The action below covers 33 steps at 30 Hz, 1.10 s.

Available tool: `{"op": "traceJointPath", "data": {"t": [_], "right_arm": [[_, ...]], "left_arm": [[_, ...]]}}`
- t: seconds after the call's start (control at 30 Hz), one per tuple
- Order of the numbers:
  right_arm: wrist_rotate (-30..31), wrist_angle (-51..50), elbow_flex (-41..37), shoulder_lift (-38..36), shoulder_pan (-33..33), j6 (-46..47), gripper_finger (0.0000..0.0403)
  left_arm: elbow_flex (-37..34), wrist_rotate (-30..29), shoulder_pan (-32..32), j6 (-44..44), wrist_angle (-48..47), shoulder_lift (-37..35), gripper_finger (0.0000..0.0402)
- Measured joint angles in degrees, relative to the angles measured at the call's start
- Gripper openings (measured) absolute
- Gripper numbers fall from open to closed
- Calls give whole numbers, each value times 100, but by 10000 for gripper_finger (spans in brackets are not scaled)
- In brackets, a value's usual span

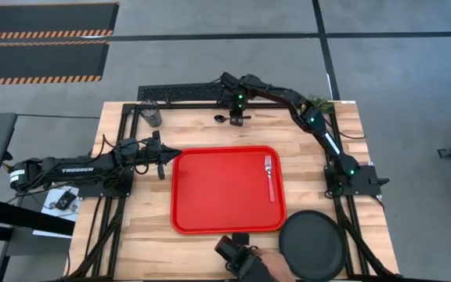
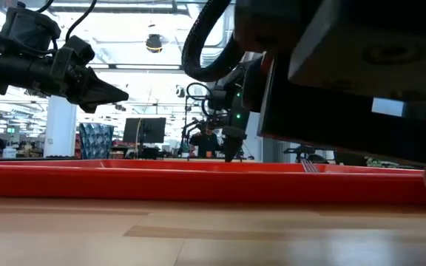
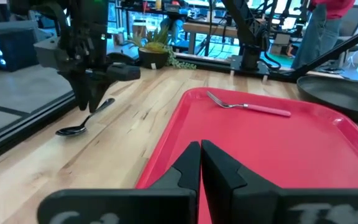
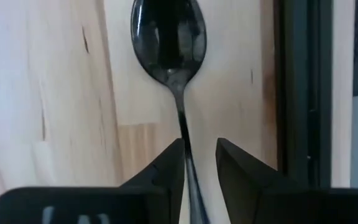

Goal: Pick and place plate/cup/fork/spoon on tray
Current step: Put the black spoon to the left of the red fork on the red tray

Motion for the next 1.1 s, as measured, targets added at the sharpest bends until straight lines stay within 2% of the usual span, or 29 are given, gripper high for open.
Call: {"op": "traceJointPath", "data": {"t": [0.8,1.1], "right_arm": [[108,-514,-12,-11,-160,-675,113],[279,-314,-487,-70,-151,-748,113]], "left_arm": [[0,0,0,-20,0,0,2],[0,0,0,-20,-2,0,2]]}}
